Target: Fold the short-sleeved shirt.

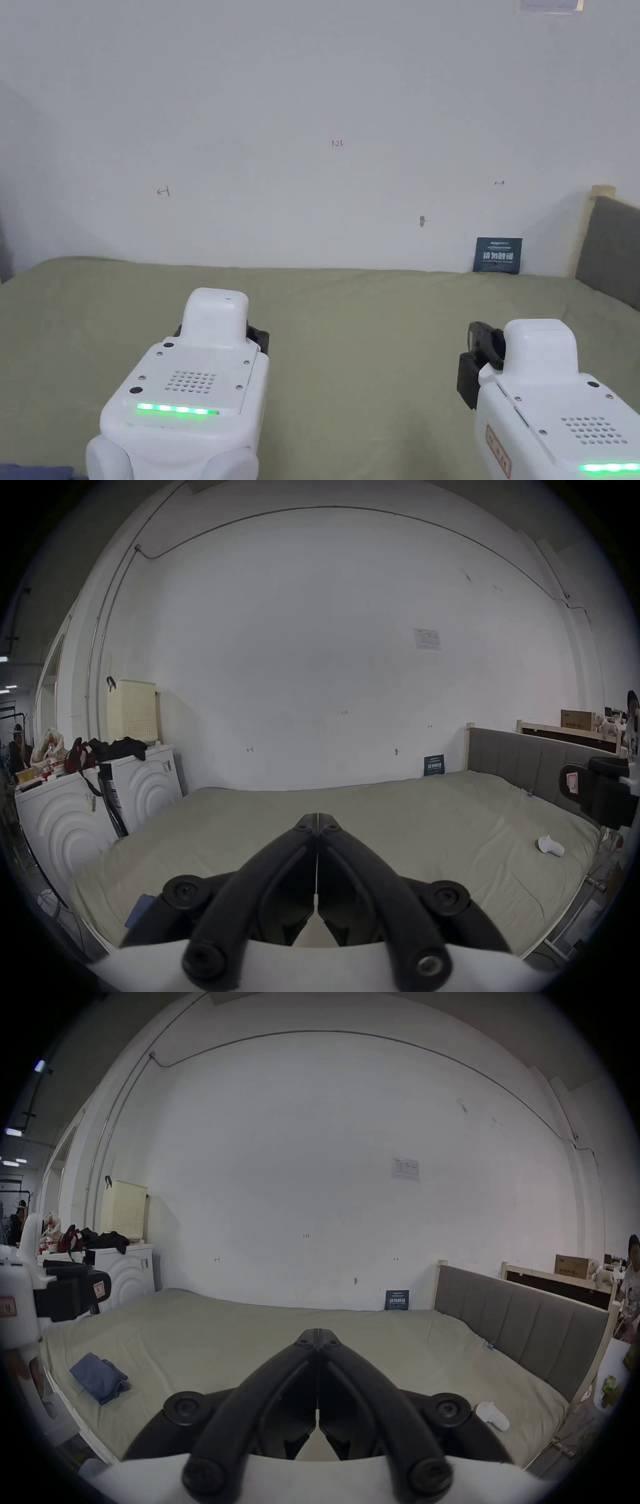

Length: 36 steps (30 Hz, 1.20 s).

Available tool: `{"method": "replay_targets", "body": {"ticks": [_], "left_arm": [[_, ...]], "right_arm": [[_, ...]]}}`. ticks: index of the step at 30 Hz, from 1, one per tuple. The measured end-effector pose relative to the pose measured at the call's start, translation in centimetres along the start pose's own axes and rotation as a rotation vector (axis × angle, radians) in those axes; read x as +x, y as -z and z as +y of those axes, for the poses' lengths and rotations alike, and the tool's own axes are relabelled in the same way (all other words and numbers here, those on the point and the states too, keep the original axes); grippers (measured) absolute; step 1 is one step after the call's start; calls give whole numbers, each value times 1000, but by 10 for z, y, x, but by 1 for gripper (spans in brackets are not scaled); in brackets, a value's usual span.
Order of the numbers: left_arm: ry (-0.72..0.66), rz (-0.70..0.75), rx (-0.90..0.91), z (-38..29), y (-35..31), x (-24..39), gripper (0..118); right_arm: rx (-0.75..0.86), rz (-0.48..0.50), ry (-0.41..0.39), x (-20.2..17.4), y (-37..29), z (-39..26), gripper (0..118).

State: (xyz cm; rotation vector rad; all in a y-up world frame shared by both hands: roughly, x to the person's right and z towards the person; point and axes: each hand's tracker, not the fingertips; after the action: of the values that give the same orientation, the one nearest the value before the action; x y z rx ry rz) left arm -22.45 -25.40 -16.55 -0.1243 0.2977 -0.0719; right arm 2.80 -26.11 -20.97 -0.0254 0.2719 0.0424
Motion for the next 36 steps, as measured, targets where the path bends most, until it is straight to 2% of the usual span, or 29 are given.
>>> {"method": "replay_targets", "body": {"ticks": [2, 7, 8, 9, 10, 11, 12, 13, 19, 21, 23, 26, 28, 31, 33, 36], "left_arm": [[-3, 9, -2, 2, 0, -4, 0], [-23, 7, 2, 7, 0, -7, 0], [-23, 7, 4, 7, 0, -7, 4], [-24, 10, 5, 7, 0, -6, 13], [-26, 12, 4, 7, 1, -6, 36], [-27, 9, -5, 8, 4, -5, 86], [-23, 3, -36, 6, 8, -4, 118], [-28, 1, -46, 4, 11, -4, 118], [-37, 29, -40, 3, 7, -6, 118], [-40, -53, -53, 7, 2, -9, 118], [-102, -129, -78, 15, -1, -16, 118], [-165, -168, -133, 23, -4, -19, 118], [-192, -186, -89, 24, -6, -23, 118], [-186, -127, -103, 28, -7, -22, 118], [-134, -76, -71, 27, -8, -21, 118], [-109, -64, -68, 27, -7, -18, 118]], "right_arm": [[6, -6, -24, 0, 0, 0, 2], [15, -10, -7, 2, 1, 4, 2], [17, -16, -13, 1, 1, 5, 3], [15, -24, -24, 1, 2, 5, 10], [16, -22, -29, 2, 2, 6, 35], [14, -22, -32, 3, 4, 6, 82], [-3, -24, -28, 4, 6, 8, 112], [-6, -27, -24, 5, 8, 7, 118], [10, -49, -33, 17, 18, 8, 118], [10, -48, -34, 15, 13, 9, 118], [4, -46, -24, 18, 17, 10, 118], [10, -38, 14, 15, 12, 10, 118], [11, -31, 19, 12, 8, 9, 118], [11, -29, 15, 12, 7, 9, 118], [4, -25, 12, 9, 4, 10, 118], [2, -21, 7, 7, 4, 11, 118]]}}
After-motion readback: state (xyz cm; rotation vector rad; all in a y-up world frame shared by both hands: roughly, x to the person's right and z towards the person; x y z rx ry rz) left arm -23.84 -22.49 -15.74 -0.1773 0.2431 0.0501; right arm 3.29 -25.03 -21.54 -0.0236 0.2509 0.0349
